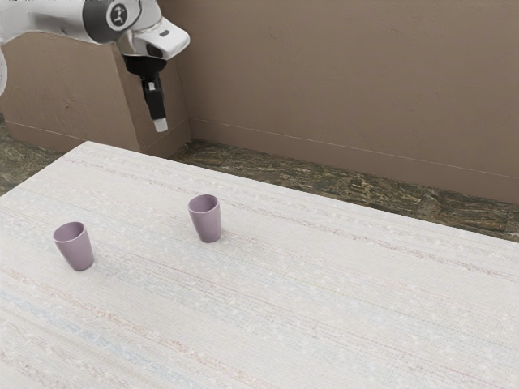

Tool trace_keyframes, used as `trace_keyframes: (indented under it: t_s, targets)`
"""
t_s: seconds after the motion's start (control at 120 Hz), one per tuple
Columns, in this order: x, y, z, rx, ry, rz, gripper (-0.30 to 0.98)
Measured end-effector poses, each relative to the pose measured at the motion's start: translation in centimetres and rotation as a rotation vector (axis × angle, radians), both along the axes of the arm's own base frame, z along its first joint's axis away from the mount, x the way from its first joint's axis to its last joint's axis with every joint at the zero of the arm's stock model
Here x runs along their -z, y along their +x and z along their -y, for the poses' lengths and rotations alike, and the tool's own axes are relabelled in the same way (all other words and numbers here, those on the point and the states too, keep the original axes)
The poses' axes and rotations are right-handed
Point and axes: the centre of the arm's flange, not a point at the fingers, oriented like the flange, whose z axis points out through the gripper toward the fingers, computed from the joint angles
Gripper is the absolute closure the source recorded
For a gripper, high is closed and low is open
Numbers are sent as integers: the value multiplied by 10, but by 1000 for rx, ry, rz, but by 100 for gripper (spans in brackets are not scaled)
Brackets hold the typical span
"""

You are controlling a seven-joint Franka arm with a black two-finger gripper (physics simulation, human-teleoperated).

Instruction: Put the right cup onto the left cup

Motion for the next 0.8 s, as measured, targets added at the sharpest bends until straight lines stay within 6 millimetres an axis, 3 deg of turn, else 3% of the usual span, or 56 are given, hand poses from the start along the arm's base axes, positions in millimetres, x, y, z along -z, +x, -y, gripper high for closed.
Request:
trace_keyframes:
  t_s: [0.058, 0.133, 0.267, 0.425, 0.55, 0.8]
  targets:
    - [15, 7, 12, 22, -13, -20, 0]
    - [36, 15, 12, 23, -34, -44, 0]
    - [81, 36, -14, 1, -46, -77, 0]
    - [124, 73, -29, 10, -33, -90, 0]
    - [159, 95, -54, 0, -32, -106, 0]
    - [232, 125, -63, 48, -51, -145, 0]
